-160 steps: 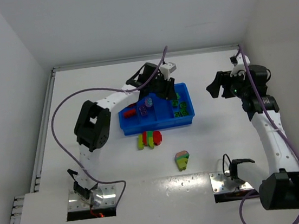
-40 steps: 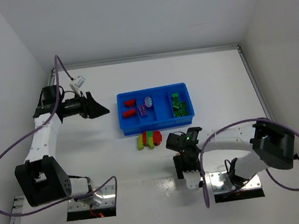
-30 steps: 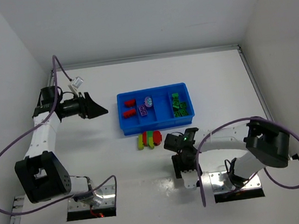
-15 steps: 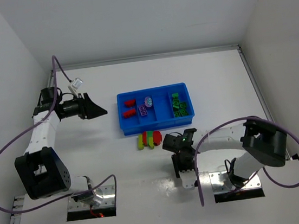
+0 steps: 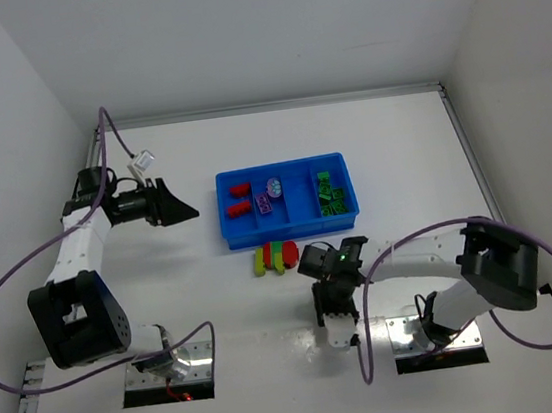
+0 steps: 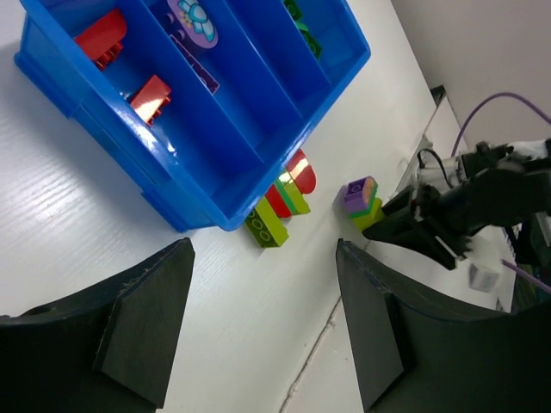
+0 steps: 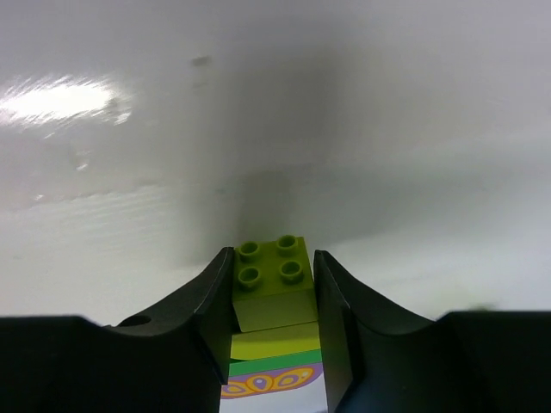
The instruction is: Sort the legos into containers by color
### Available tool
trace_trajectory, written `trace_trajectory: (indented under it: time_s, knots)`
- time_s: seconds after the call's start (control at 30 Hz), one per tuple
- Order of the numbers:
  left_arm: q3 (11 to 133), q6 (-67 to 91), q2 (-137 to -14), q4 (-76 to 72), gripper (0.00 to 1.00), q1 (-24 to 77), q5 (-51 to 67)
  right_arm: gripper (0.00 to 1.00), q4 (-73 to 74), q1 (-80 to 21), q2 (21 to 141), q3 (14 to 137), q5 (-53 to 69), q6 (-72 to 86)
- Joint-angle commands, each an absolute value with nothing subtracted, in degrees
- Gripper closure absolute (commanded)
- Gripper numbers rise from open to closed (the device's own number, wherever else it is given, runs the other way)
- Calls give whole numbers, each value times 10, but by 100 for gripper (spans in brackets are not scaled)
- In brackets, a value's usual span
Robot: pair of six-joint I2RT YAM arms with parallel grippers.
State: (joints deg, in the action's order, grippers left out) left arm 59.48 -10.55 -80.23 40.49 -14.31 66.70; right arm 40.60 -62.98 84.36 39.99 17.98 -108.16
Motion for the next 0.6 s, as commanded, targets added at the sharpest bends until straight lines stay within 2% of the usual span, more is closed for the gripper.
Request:
trace_trajectory:
  time_s: [0.0,0.23,0.43,0.57]
  knots:
    - [574,-153,-754,406,28,-150,690,100,382,-639,806,474,280,-930]
    - [510,-127,-620,339,26,-150,643,100,240,-585,788,575,352,-370]
    - [465,-28,-539,249,23,-150,616,100,169,-503,757,585,346,-39]
    - [460,7,-519,229,23,-150,611,100,149,-434,751,585,313,115]
